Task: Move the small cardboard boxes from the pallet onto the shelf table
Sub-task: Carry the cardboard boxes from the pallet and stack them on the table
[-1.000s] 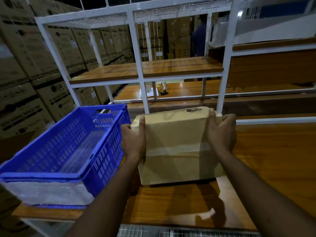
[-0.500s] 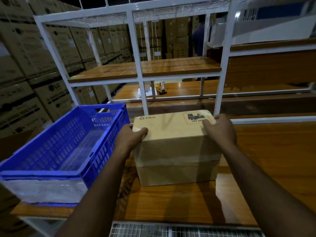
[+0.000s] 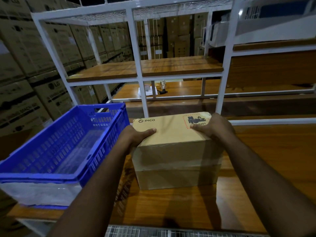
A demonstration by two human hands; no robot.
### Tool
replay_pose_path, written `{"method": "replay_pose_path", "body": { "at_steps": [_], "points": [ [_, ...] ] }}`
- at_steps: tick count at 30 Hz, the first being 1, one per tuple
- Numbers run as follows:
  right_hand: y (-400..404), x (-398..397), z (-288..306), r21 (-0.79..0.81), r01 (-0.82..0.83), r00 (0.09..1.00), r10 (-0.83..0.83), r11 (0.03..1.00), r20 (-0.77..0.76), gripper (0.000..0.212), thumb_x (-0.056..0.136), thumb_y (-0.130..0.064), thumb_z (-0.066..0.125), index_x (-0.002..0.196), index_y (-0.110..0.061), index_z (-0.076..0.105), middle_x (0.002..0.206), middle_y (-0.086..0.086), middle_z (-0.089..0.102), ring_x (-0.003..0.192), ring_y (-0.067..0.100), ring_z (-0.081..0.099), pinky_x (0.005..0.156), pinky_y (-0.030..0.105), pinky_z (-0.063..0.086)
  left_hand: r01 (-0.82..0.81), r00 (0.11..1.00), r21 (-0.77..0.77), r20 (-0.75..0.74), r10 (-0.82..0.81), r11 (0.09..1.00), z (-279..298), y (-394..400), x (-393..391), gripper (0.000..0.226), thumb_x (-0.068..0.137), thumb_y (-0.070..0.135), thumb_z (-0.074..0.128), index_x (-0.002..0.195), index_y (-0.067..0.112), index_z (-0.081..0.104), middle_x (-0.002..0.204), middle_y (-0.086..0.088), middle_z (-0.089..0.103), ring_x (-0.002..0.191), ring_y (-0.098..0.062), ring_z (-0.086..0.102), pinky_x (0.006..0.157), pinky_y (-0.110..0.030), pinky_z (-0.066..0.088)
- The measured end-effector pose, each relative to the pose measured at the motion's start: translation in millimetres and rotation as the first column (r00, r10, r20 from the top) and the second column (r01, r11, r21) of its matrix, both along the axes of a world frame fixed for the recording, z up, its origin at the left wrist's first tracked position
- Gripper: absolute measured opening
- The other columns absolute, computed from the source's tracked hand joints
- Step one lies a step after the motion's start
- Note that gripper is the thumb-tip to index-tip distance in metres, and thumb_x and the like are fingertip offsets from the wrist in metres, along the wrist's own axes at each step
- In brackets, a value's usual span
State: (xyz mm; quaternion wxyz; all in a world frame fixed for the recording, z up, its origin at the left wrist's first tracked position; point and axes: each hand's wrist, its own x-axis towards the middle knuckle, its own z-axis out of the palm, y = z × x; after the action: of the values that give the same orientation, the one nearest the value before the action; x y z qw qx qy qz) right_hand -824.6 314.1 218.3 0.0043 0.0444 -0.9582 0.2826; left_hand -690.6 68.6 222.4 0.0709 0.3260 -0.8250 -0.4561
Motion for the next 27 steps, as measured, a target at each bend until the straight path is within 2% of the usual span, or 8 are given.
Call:
{"method": "replay_pose_path", "body": {
  "at_steps": [3,6,11,14,17,22,24,27],
  "points": [
    [1.0,2.2,-1.4,0.007,-0.005,1.000,0.005,1.000,-0.010,0.080,0.071,-0.075,0.070,0.122,-0.015,0.054,0.114,0.005,0.063,0.096,0.023,0.058,0.068,0.034,0.048,0.019,1.000,0.000,-0.011,-0.019,1.000,0.1,3.2,2.1,0.088,0.078,0.057,0.078,0.143,0.008,0.046,0.144,-0.014,0.051,0.130,-0.030,0.050,0.096,-0.039,0.046],
    [0.3,7.9,-2.6,-0.007,0.025,0.999,-0.026,1.000,-0.043,0.070,0.078,-0.071,0.066,0.120,-0.016,0.054,0.099,0.000,0.054,0.084,0.018,0.049,0.053,0.027,0.031,0.047,0.998,0.041,-0.039,-0.045,0.998,1.5,6.0,5.3,0.087,0.079,0.054,0.079,0.145,0.009,0.044,0.146,-0.013,0.049,0.132,-0.030,0.048,0.091,-0.036,0.043],
    [5.4,12.1,-7.5,-0.049,0.030,0.994,-0.035,0.998,-0.100,0.064,0.081,-0.065,0.068,0.122,-0.017,0.054,0.116,0.005,0.064,0.087,0.019,0.055,0.050,0.026,0.028,0.075,0.994,0.032,-0.087,-0.072,0.997,-0.2,6.0,13.6,0.086,0.078,0.053,0.080,0.146,0.013,0.046,0.145,-0.010,0.052,0.131,-0.029,0.050,0.099,-0.039,0.045],
    [12.4,21.4,-15.0,-0.110,0.009,0.985,-0.028,0.994,-0.169,0.063,0.081,-0.063,0.069,0.123,-0.019,0.054,0.118,0.004,0.066,0.100,0.024,0.064,0.051,0.024,0.029,0.074,0.988,-0.034,-0.136,-0.078,0.997,-5.8,8.0,25.9,0.092,0.070,0.059,0.081,0.145,0.017,0.047,0.142,-0.004,0.055,0.128,-0.026,0.053,0.104,-0.044,0.047],
    [18.5,29.8,-20.7,-0.193,0.006,0.964,-0.057,0.981,-0.261,0.068,0.079,-0.063,0.070,0.127,-0.019,0.052,0.121,0.004,0.063,0.105,0.025,0.063,0.057,0.026,0.037,0.019,0.977,-0.100,-0.211,-0.040,0.995,-11.8,11.3,37.9,0.095,0.069,0.055,0.086,0.144,0.019,0.040,0.138,-0.001,0.052,0.124,-0.023,0.052,0.098,-0.042,0.048],
    [25.3,42.8,-30.0,-0.380,0.032,0.956,-0.139,0.925,-0.259,0.067,0.081,-0.068,0.063,0.123,-0.018,0.046,0.118,0.004,0.052,0.098,0.021,0.059,0.068,0.038,0.052,-0.038,0.912,-0.067,-0.411,0.007,0.997,-28.1,26.1,48.4,0.071,0.072,0.038,0.089,0.123,0.019,0.043,0.111,0.010,0.056,0.100,-0.010,0.060,0.074,-0.024,0.050],
    [27.4,48.6,-38.4,-0.434,0.060,0.965,-0.163,0.899,-0.203,0.064,0.083,-0.074,0.053,0.118,-0.021,0.044,0.110,0.001,0.052,0.091,0.020,0.059,0.067,0.039,0.052,-0.094,0.906,-0.009,-0.416,0.082,0.996,-39.0,32.2,52.0,0.058,0.076,0.047,0.083,0.110,0.019,0.044,0.105,0.005,0.059,0.093,-0.013,0.065,0.066,-0.029,0.055],
    [33.6,53.7,-52.1,-0.447,0.145,0.970,-0.215,0.883,-0.111,0.071,0.084,-0.081,0.041,0.121,-0.020,0.041,0.109,0.000,0.051,0.093,0.021,0.058,0.071,0.040,0.052,-0.154,0.902,0.006,-0.407,0.143,0.988,-50.7,34.0,56.7,0.065,0.074,0.078,0.066,0.101,0.021,0.048,0.102,-0.003,0.061,0.091,-0.021,0.066,0.075,-0.049,0.060]
  ]
}}
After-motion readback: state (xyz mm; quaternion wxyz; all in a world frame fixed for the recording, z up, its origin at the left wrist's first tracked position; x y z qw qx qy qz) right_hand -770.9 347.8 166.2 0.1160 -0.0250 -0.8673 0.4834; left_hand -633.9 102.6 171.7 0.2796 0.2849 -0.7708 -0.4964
